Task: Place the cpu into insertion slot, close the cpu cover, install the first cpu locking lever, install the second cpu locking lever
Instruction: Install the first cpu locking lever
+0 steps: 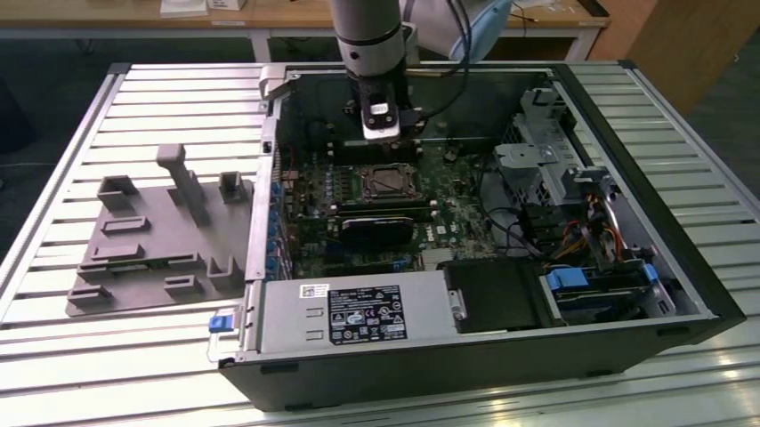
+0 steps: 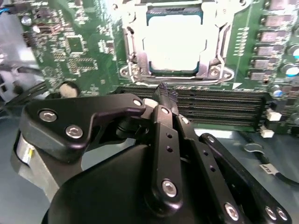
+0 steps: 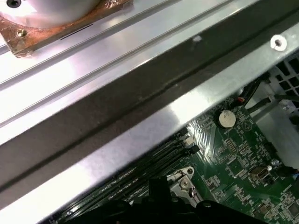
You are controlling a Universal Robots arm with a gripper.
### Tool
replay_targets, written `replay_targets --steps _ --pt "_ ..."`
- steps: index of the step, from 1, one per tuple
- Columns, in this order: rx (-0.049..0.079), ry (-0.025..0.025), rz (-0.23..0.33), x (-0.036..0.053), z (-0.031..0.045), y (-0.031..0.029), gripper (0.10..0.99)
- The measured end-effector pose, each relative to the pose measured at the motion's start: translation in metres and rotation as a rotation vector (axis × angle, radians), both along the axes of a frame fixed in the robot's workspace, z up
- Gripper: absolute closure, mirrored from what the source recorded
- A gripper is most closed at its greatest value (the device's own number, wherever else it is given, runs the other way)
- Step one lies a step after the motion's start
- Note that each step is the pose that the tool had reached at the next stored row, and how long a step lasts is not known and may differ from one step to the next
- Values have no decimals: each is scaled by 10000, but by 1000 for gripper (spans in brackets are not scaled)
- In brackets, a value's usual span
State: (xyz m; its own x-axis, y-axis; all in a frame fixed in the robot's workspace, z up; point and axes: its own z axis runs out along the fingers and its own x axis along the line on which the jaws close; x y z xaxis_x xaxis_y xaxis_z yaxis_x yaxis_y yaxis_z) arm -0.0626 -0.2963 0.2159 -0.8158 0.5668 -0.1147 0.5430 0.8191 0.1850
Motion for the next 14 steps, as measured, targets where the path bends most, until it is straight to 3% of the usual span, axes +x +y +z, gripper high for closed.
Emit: replay_targets --steps 7,14 --pt "-73 107 0 16 -2 -108 984" --pt "-95 175 0 24 -4 -265 984"
